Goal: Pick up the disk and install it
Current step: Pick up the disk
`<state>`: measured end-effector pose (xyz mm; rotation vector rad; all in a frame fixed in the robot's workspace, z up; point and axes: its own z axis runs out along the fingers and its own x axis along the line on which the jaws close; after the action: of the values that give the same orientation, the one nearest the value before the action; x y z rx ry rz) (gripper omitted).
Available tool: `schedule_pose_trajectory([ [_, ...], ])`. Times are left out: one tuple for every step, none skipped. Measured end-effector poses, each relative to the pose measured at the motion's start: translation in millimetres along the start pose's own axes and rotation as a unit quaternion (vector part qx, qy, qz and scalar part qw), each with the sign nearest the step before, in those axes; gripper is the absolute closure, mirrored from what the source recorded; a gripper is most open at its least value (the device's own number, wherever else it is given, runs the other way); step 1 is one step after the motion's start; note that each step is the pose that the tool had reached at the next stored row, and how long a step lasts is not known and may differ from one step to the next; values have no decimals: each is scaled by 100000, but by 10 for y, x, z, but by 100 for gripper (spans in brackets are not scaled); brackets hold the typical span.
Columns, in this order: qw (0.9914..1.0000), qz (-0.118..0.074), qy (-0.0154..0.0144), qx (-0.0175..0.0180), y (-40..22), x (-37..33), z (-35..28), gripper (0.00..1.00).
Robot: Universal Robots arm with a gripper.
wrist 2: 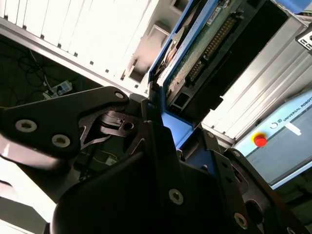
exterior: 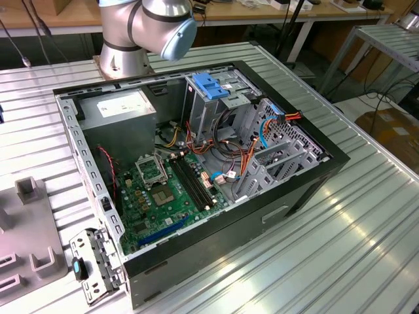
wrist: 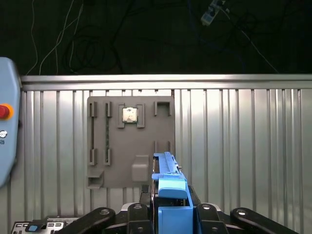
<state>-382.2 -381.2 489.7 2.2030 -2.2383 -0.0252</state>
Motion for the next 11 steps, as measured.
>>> schedule_pose_trajectory([
  [100000, -2, -4, 3, -20, 1, 0, 63],
  [100000, -3, -3, 2, -46, 4, 0, 63],
  [100000, -3, -1, -2, -64, 5, -1, 63],
  [100000, 1, -4, 1, -85, 7, -1, 63],
  [100000, -3, -5, 2, -103, 9, -1, 63],
  [100000, 2, -1, -3, -131, 12, -1, 63],
  [100000, 0, 0, -8, -145, 13, -2, 63],
  [100000, 0, 0, -7, -163, 15, -2, 63],
  [100000, 0, -1, -7, -194, 17, -2, 63],
  [100000, 0, -1, -9, -232, 21, -3, 63],
  [100000, -2, -2, -8, -257, 24, -3, 63],
])
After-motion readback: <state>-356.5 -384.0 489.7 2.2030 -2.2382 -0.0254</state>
